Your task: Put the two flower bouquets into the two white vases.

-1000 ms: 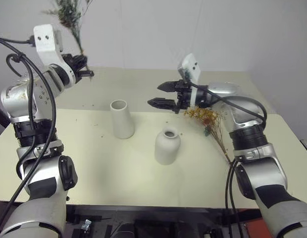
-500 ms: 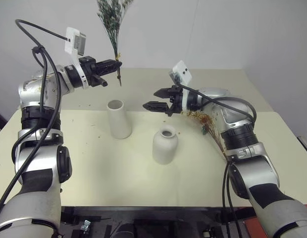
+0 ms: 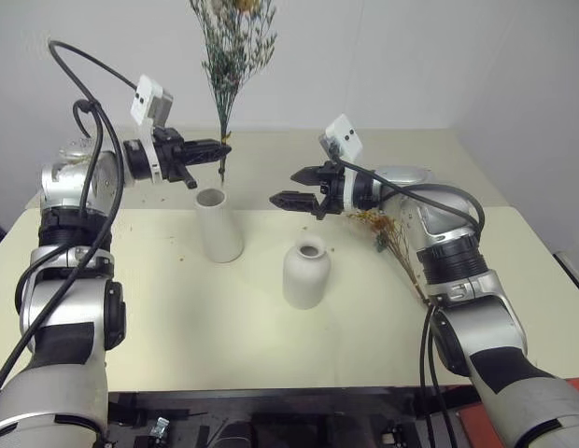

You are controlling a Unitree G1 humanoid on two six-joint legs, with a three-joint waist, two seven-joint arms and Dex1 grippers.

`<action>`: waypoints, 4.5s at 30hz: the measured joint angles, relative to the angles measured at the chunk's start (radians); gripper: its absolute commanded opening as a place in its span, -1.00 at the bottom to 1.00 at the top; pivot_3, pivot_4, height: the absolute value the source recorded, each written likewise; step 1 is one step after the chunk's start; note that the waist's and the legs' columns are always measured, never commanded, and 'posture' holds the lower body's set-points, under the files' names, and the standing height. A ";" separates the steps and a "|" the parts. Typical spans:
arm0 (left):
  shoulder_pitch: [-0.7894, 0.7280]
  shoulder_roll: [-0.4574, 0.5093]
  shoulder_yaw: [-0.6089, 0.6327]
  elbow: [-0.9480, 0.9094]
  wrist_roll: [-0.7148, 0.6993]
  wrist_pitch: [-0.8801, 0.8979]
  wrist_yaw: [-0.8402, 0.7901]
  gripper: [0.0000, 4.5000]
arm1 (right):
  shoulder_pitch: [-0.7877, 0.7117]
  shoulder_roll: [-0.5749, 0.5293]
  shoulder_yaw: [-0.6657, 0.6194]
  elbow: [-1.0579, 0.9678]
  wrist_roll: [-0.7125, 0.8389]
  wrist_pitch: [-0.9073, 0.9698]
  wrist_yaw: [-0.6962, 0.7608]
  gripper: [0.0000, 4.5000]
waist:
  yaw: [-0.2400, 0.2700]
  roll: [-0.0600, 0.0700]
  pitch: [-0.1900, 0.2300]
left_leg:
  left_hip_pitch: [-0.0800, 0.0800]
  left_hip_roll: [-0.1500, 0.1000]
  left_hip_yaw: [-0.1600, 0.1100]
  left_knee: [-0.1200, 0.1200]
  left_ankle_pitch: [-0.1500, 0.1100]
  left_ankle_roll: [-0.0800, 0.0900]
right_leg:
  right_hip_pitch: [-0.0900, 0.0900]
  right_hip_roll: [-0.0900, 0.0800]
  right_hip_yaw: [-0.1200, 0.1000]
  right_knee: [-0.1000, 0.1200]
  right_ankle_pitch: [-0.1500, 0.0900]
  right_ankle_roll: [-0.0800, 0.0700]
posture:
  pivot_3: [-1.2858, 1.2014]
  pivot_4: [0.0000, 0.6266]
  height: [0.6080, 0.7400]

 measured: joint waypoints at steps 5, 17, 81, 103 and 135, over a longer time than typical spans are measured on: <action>0.029 0.021 0.002 -0.028 -0.001 0.004 0.007 -0.98 | 0.004 -0.002 0.000 -0.001 0.000 0.007 0.000 1.00 | 0.001 0.000 0.000 | 0.000 0.000 0.000 0.000 0.000 0.000 | 0.000 0.000 0.000 0.000 0.000 0.000 | 0.03 -0.52 1.00; 0.104 0.023 0.023 -0.083 -0.008 0.042 0.051 -0.98 | 0.004 -0.003 0.000 -0.018 0.000 0.013 0.006 1.00 | 0.001 0.000 0.000 | 0.000 0.000 0.000 0.000 0.000 0.000 | 0.000 0.000 0.000 0.000 0.000 0.000 | 0.03 -0.52 1.00; 0.284 -0.061 -0.044 -0.766 -0.444 0.323 0.145 0.99 | 0.234 -0.344 -0.147 -0.383 0.104 0.238 -0.006 1.00 | 0.020 0.000 0.000 | 0.004 0.000 0.001 0.000 0.000 0.000 | 0.003 0.000 0.002 -0.003 -0.002 0.000 | 0.03 -0.52 1.00; 0.082 -0.310 -0.229 -0.400 -0.217 0.198 -0.029 0.99 | 0.123 -0.558 0.222 -0.028 -0.081 0.455 0.023 1.00 | 0.001 0.001 0.001 | 0.003 0.000 0.003 0.000 0.000 0.001 | 0.002 0.001 0.005 -0.006 -0.003 0.003 | 0.03 -0.52 1.00; 0.118 -0.202 -0.292 -0.518 -0.144 0.278 -0.101 1.00 | -0.014 -0.341 0.357 0.474 -0.394 0.191 0.286 -0.98 | 0.000 0.002 0.001 | 0.004 -0.001 0.003 0.001 0.000 0.001 | 0.001 0.001 0.005 -0.002 -0.001 0.000 | 0.03 -0.52 1.00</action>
